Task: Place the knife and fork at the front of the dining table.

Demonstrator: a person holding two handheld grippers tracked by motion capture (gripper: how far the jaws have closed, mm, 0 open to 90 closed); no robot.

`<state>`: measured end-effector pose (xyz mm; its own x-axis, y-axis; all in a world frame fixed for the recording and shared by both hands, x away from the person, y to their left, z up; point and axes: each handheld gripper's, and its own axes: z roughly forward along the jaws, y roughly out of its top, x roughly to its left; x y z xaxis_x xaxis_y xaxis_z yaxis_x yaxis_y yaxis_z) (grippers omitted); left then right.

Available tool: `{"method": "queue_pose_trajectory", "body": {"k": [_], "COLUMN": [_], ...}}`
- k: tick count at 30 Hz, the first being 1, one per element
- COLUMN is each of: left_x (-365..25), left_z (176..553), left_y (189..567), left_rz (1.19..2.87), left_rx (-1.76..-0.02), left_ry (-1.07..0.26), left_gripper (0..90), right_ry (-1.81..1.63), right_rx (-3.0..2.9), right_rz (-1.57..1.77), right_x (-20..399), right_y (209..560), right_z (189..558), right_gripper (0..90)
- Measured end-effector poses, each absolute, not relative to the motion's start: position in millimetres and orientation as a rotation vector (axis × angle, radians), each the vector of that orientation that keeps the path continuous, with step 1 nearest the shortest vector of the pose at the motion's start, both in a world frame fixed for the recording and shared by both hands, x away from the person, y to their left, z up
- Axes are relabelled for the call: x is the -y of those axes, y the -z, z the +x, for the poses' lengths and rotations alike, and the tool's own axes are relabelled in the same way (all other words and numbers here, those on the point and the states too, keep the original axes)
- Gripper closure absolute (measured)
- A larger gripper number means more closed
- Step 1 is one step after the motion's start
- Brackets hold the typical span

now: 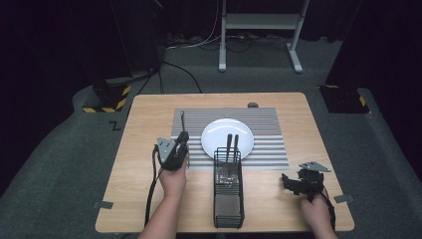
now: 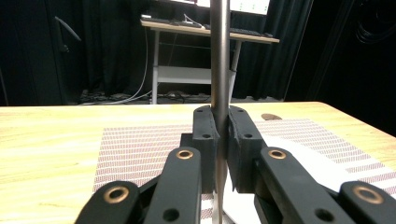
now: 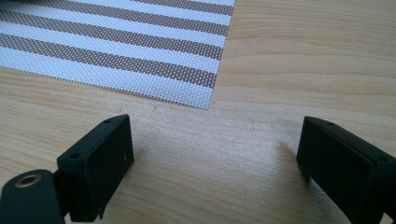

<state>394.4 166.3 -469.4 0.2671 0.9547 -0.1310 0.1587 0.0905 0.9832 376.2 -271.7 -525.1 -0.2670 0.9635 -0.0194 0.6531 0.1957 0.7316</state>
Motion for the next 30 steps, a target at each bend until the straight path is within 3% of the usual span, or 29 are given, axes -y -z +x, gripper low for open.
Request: {"method": "queue_pose_trajectory", "body": {"k": [30], "left_x": [-156.8], "left_z": [445.9], "left_y": [484.4], "left_rz": [1.360], "left_rx": [-1.239], "left_ry": [-0.782], "left_gripper": [82.5], "right_ry": [-0.853], "right_rx": [-1.997], "right_rz": [1.500], "right_x": [271.8], "right_y": [525.1], "right_z": [376.0], "right_gripper": [10.9]}}
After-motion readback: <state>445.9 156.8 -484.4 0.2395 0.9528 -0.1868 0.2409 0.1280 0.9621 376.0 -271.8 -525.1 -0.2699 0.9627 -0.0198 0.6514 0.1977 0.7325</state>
